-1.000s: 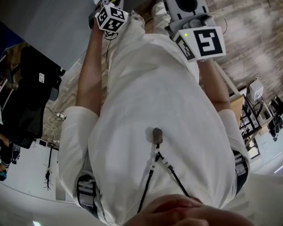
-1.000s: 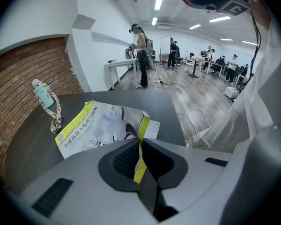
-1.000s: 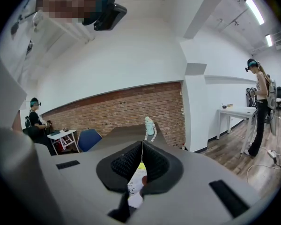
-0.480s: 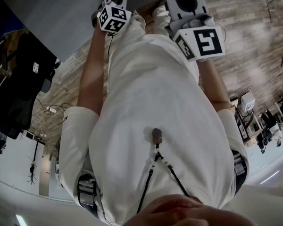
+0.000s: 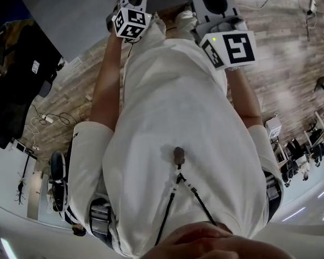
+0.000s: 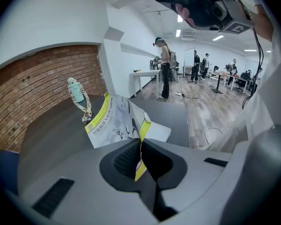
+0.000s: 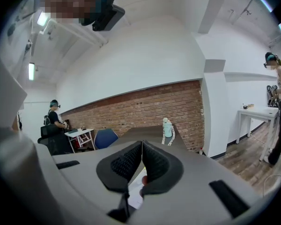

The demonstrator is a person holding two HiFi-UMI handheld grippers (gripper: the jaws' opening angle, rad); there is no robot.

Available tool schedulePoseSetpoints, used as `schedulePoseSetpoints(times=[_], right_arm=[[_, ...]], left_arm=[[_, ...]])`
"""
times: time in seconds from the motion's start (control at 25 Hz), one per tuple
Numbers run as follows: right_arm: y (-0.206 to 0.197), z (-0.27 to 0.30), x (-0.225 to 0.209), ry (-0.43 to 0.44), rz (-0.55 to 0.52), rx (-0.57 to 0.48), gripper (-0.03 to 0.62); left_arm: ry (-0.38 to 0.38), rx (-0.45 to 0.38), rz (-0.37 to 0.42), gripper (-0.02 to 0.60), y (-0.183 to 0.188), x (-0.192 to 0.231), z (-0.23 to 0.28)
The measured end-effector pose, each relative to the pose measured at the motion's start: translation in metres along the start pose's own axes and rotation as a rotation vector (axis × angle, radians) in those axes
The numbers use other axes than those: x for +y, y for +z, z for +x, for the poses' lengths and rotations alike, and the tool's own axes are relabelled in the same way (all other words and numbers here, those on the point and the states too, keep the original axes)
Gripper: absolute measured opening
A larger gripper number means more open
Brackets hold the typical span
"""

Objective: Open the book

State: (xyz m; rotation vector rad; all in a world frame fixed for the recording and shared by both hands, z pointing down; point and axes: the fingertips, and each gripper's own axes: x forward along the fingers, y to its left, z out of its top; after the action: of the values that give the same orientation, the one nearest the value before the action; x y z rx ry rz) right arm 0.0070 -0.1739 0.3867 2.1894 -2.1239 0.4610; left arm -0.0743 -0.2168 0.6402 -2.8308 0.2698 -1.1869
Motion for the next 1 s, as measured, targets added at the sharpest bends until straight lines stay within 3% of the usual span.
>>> schedulePoseSetpoints(times=[0.6,1.0], right_arm=[[-0.012,0.009,0.043,0.099,-0.024,0.008,0.037],[-0.016,0.019,0.057,0.132,-0.036,0.018,0.037]], left_arm=[[0.107,-0.043,-0.147,0.028,-0.028,0.020,-0.039],[0.139,-0.081,-0.288,0.028,-0.043,0.035,-0.053]])
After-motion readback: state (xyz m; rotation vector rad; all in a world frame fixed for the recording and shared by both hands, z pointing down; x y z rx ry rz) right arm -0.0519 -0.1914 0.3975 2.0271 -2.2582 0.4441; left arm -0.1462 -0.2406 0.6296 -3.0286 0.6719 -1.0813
